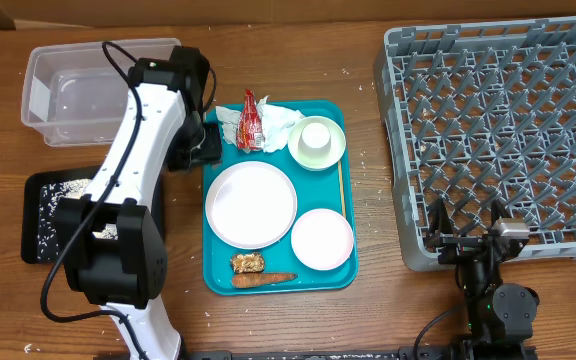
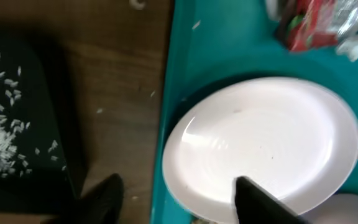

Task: Sort waste into correct bins and load items into the dishwasher
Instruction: 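Grasp the red snack wrapper with the left gripper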

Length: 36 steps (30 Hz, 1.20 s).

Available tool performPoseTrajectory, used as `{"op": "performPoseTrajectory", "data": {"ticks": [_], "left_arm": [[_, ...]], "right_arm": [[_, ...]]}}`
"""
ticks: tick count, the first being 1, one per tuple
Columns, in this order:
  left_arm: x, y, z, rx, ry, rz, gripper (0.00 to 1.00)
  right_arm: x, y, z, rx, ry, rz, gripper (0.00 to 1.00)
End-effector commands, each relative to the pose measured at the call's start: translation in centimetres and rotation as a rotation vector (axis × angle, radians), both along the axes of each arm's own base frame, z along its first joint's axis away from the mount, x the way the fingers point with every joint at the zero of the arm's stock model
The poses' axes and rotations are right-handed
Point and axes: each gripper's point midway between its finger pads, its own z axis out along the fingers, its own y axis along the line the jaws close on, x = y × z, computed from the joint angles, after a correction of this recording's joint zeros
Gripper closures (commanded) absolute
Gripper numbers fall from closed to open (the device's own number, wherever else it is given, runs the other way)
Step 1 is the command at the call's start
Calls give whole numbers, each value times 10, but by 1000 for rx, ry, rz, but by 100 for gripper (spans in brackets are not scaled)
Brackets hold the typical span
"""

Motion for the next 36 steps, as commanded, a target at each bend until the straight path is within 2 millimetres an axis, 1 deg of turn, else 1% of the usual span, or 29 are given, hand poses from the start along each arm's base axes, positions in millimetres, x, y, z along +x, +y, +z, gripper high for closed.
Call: {"op": "performPoseTrajectory", "data": {"ticks": [1,3,4,7,8,10,14,16,17,21,24,27,30,31,36], "left_arm": [[26,-14,4,-81,-93,-28,34],[44,-27,7,-145,-172,-78,34],[53,-29,9,-157,-209,-93,33],[76,-33,15,-159,-308,-114,30],[88,-35,19,-157,-362,-137,30],[95,-36,21,-159,-394,-129,31],[96,-40,18,-168,-389,-98,34],[95,-44,10,-159,-371,-108,34],[95,-46,5,-150,-361,-111,34],[94,-57,-27,-139,-297,-135,33],[94,-66,-46,-151,-269,-149,33],[94,-75,-59,-163,-251,-164,33],[95,-71,-67,-112,-246,-165,34],[96,-67,-68,-89,-249,-163,37],[96,-64,-68,-76,-249,-161,61]], "right_arm": [[0,-2,-2,-4,-4,-9,0],[0,-2,-2,-4,-4,-9,0],[0,-2,-2,-3,-4,-9,0],[0,-2,-2,-4,-4,-9,0],[0,-2,-2,-3,-4,-9,0],[0,-2,-2,-3,-4,-9,0],[0,-2,-2,-3,-4,-9,0],[0,-2,-2,-4,-4,-9,0],[0,-2,-2,-4,-4,-9,0],[0,-2,-2,-3,-4,-9,0],[0,-2,-2,-4,-4,-9,0],[0,-2,-2,-3,-4,-9,0],[0,-2,-2,-3,-4,-9,0],[0,-2,-2,-3,-4,-9,0],[0,-2,-2,-4,-4,-9,0]]}}
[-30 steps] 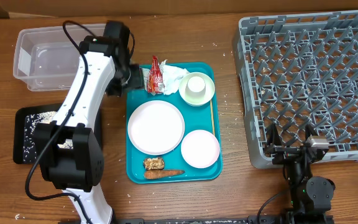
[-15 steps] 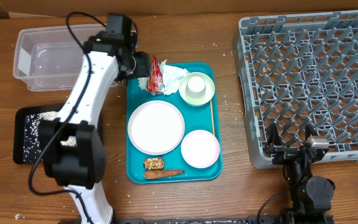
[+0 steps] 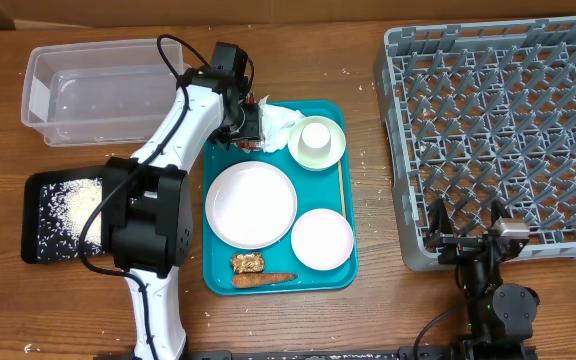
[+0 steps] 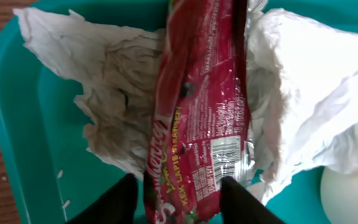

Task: Sort waste into correct bins and load items into the dishwasher
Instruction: 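Grasp the red snack wrapper with the left gripper, then move the wrapper left and drop it into the clear bin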

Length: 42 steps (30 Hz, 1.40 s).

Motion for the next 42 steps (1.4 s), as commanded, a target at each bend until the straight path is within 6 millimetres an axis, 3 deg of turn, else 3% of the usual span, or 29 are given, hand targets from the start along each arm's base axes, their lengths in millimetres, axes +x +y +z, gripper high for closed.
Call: {"op": "performPoseTrajectory", "data": {"ticks": [1,17,22,27,31,37,39,42], "left_arm": [[5,3,0,25,-12,14,67],[-2,5,-8,34,24,12,69],[-2,7,-8,43,26,12,96],[-4,7,0,44,35,12,96],[4,7,31,49,17,15,96],[21,17,107,60,-68,67,96],[27,29,133,79,-116,103,96],[35,62,167,158,-195,200,96]], "right_arm": [[0,-2,-2,-4,-4,-9,0],[0,-2,-2,-4,-4,-9,0],[0,-2,-2,-4,-4,-9,0],[0,-2,-2,-4,-4,-9,0],[0,-2,-2,-4,-4,-9,0],[0,-2,-2,-4,-4,-9,0],[0,-2,-2,-4,-4,-9,0],[0,-2,-2,-4,-4,-9,0]]}}
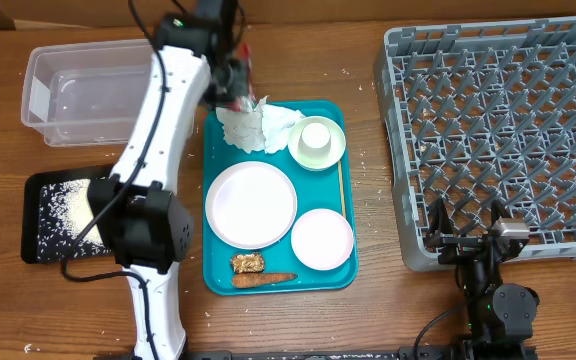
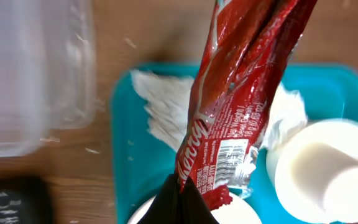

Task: Sort waste into correct bins and load items into the dishwasher
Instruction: 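Move the wrapper left and drop it into the clear bin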

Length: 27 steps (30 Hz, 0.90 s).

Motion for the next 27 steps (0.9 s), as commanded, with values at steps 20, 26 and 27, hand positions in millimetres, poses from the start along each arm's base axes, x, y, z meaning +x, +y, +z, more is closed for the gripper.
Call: {"op": "performPoseTrajectory", "data": {"ticks": [20,26,27], "left_arm": [[16,203,35,90,-128,449,13],[22,153,32,-49,-108,306,16],[22,138,32,-82,-103,256,16]], "right_arm": [[0,-2,-2,-4,-5,-9,0],[0,-2,-2,-4,-5,-9,0],[0,-2,-2,-4,-5,-9,0]]}}
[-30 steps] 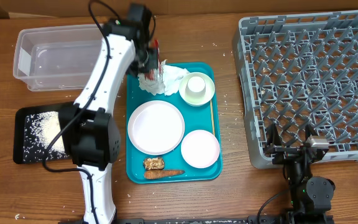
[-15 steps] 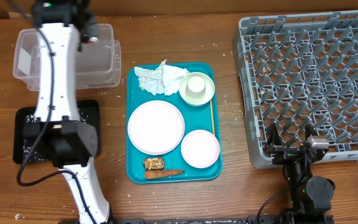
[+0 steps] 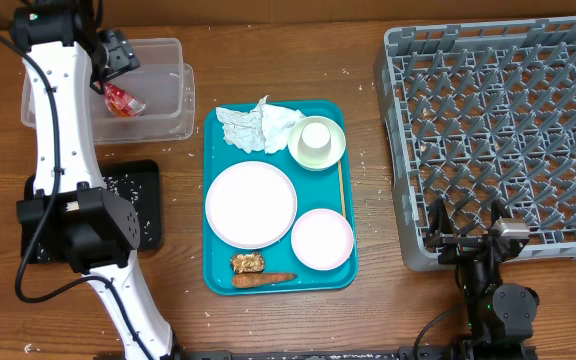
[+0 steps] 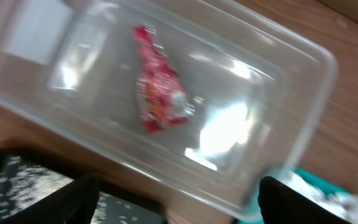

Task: Sort waste into correct bins and load items into the dishwasher
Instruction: 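Move the wrapper left and drop it into the clear bin, then reach the left gripper back to the crumpled white tissue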

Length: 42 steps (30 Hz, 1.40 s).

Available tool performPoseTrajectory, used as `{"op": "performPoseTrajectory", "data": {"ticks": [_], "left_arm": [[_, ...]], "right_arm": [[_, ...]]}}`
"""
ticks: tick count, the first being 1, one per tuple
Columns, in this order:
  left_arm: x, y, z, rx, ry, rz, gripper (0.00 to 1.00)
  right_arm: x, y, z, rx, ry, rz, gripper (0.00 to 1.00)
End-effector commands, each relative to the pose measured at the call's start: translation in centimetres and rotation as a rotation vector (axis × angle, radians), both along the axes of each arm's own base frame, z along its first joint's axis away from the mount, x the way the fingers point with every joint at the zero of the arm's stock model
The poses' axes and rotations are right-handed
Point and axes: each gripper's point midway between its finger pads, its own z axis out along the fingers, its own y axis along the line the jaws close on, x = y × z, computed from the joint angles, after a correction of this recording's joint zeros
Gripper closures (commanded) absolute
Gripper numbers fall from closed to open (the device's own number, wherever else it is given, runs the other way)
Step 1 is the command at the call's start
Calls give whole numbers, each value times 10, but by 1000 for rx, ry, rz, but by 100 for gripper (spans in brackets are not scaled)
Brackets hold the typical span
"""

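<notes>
The red snack wrapper (image 4: 157, 102) lies loose on the floor of the clear plastic bin (image 4: 303, 93), also seen from overhead as the wrapper (image 3: 120, 98) in the bin (image 3: 168, 100). My left gripper (image 4: 179, 214) hangs above the bin, open and holding nothing; overhead it is at the bin's far side (image 3: 116, 50). The teal tray (image 3: 213, 250) carries a crumpled white napkin (image 3: 258, 125), a white cup in a green bowl (image 3: 316, 140), a large white plate (image 3: 251, 203), a small plate (image 3: 322, 238), a thin stick (image 3: 342, 185) and food scraps (image 3: 258, 270). My right gripper (image 3: 465, 222) rests open by the rack's near edge.
The grey dish rack (image 3: 508, 130) fills the right side. A black tray with rice grains (image 3: 133, 200) lies in front of the clear bin, partly under my left arm; its corner (image 4: 17, 180) shows in the left wrist view. Crumbs dot the wooden table.
My left gripper held the red wrapper above the tray's far left corner. Now it is over the clear bin, open, and the wrapper lies inside the bin.
My left gripper was first open beside the tray's left edge near the large plate. Then it stood open around the red wrapper on the napkin. Then it was shut on the wrapper, held above the tray. Now the wrapper is in the clear bin.
</notes>
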Motion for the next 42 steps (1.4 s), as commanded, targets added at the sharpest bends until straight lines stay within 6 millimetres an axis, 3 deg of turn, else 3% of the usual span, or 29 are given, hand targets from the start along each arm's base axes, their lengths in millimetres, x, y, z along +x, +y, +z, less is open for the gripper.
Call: {"op": "performPoseTrajectory", "data": {"ticks": [1,2,3,5,11,16,23,34,42], "left_arm": [[6,-74,-2,-168,-5,-262,16],[6,-91,-2,-187,-5,-319,16],[4,-122,-5,-197,10,-394,16],[1,-146,-12,-187,33,-433,16],[-9,-207,-52,-193,97,-486,16],[-15,-238,-102,-199,123,-528,20],[-15,-246,-135,-229,115,-475,26],[-20,-276,-157,-218,111,-528,33],[-19,-273,-188,-227,153,-479,37]], "right_arm": [[0,-2,-2,-4,-5,-9,0],[0,-2,-2,-4,-5,-9,0],[0,-2,-2,-4,-5,-9,0],[0,-2,-2,-4,-5,-9,0],[0,-2,-2,-4,-5,-9,0],[0,-2,-2,-4,-5,-9,0],[0,-2,-2,-4,-5,-9,0],[0,-2,-2,-4,-5,-9,0],[0,-2,-2,-4,-5,-9,0]]}}
